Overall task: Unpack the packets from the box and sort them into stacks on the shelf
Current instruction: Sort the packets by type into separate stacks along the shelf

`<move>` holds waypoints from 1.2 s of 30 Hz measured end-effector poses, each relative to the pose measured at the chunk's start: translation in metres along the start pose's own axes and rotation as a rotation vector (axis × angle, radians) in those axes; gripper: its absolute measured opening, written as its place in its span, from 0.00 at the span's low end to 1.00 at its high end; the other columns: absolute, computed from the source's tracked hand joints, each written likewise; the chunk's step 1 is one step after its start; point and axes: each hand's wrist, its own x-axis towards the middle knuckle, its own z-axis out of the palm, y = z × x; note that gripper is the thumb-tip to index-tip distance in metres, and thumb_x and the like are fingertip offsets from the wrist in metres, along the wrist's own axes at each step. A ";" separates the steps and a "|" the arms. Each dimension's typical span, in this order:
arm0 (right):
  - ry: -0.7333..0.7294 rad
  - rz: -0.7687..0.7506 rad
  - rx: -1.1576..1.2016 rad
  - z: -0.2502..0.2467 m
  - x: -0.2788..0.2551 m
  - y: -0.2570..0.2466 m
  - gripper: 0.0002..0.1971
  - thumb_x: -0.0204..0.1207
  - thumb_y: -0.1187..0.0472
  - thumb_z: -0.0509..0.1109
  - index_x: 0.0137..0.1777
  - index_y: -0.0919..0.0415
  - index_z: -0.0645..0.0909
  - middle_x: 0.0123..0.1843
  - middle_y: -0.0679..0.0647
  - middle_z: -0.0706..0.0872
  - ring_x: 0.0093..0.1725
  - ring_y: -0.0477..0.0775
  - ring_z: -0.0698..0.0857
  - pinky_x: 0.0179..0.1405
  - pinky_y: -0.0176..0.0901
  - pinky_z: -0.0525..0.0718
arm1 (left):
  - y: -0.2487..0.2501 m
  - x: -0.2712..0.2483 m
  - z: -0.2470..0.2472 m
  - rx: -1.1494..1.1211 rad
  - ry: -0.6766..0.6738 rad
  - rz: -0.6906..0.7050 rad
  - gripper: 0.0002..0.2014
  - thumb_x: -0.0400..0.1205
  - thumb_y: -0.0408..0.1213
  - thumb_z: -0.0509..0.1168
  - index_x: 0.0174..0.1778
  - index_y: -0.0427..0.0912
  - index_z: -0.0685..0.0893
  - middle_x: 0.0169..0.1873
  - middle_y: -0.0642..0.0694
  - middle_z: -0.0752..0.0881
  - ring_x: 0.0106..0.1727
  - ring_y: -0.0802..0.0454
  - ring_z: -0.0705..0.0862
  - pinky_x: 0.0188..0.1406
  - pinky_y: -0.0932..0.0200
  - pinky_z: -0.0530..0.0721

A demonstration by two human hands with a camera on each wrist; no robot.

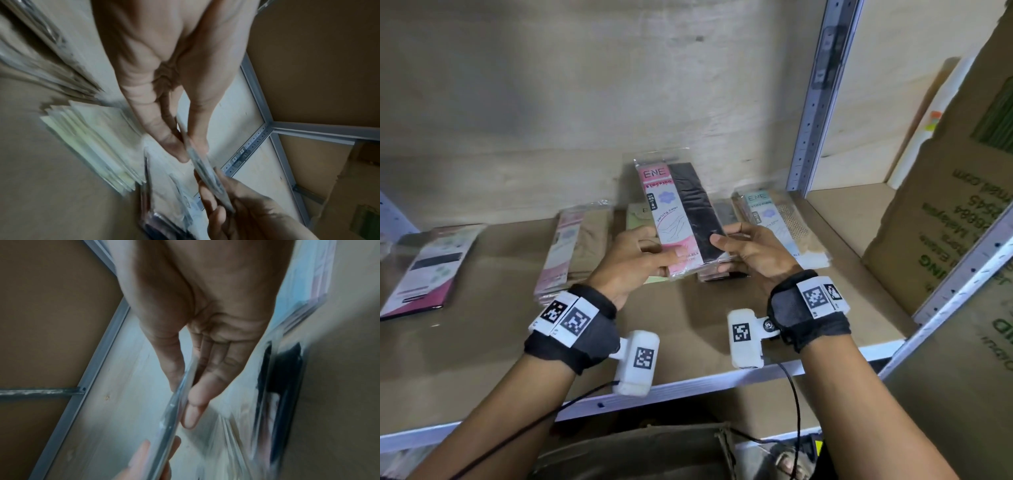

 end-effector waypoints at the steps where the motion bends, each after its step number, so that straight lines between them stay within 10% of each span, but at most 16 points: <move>1: 0.005 -0.002 -0.007 -0.004 0.001 -0.002 0.13 0.72 0.64 0.80 0.54 0.65 0.83 0.48 0.57 0.88 0.30 0.53 0.87 0.37 0.46 0.92 | 0.002 0.003 0.001 -0.007 -0.018 -0.002 0.19 0.78 0.28 0.75 0.66 0.36 0.85 0.56 0.38 0.92 0.55 0.42 0.92 0.49 0.52 0.92; 6: 0.117 -0.047 -0.205 -0.022 0.006 -0.007 0.13 0.75 0.65 0.78 0.58 0.68 0.84 0.38 0.52 0.87 0.30 0.50 0.84 0.27 0.39 0.84 | 0.005 0.020 0.012 0.033 -0.080 -0.035 0.18 0.81 0.25 0.71 0.68 0.34 0.84 0.57 0.38 0.91 0.53 0.46 0.91 0.48 0.56 0.92; 13: 0.287 -0.088 -0.558 -0.034 0.011 -0.007 0.11 0.72 0.58 0.80 0.53 0.59 0.87 0.44 0.51 0.90 0.40 0.51 0.89 0.45 0.43 0.88 | 0.002 0.045 0.032 0.185 -0.027 -0.106 0.15 0.76 0.23 0.75 0.59 0.31 0.87 0.53 0.34 0.91 0.32 0.57 0.91 0.31 0.65 0.89; 18: 0.311 -0.008 -0.561 -0.035 0.011 -0.005 0.12 0.72 0.63 0.80 0.54 0.63 0.86 0.46 0.55 0.90 0.38 0.51 0.89 0.44 0.42 0.89 | -0.003 0.059 0.036 0.341 0.026 -0.169 0.21 0.72 0.29 0.81 0.60 0.30 0.86 0.46 0.36 0.92 0.42 0.42 0.93 0.52 0.46 0.92; 23: 0.306 0.047 -0.588 -0.034 0.011 -0.005 0.15 0.70 0.65 0.81 0.55 0.62 0.85 0.52 0.56 0.89 0.53 0.58 0.90 0.59 0.53 0.89 | -0.011 0.061 0.040 0.352 0.032 -0.211 0.23 0.71 0.28 0.82 0.61 0.28 0.85 0.48 0.33 0.92 0.41 0.41 0.94 0.51 0.45 0.92; 36: 0.316 0.041 -0.759 -0.034 0.010 -0.006 0.16 0.72 0.62 0.79 0.59 0.60 0.86 0.60 0.56 0.88 0.59 0.55 0.85 0.63 0.43 0.84 | -0.007 0.066 0.043 0.411 0.004 -0.204 0.25 0.69 0.31 0.83 0.61 0.28 0.87 0.47 0.34 0.93 0.40 0.42 0.94 0.49 0.44 0.92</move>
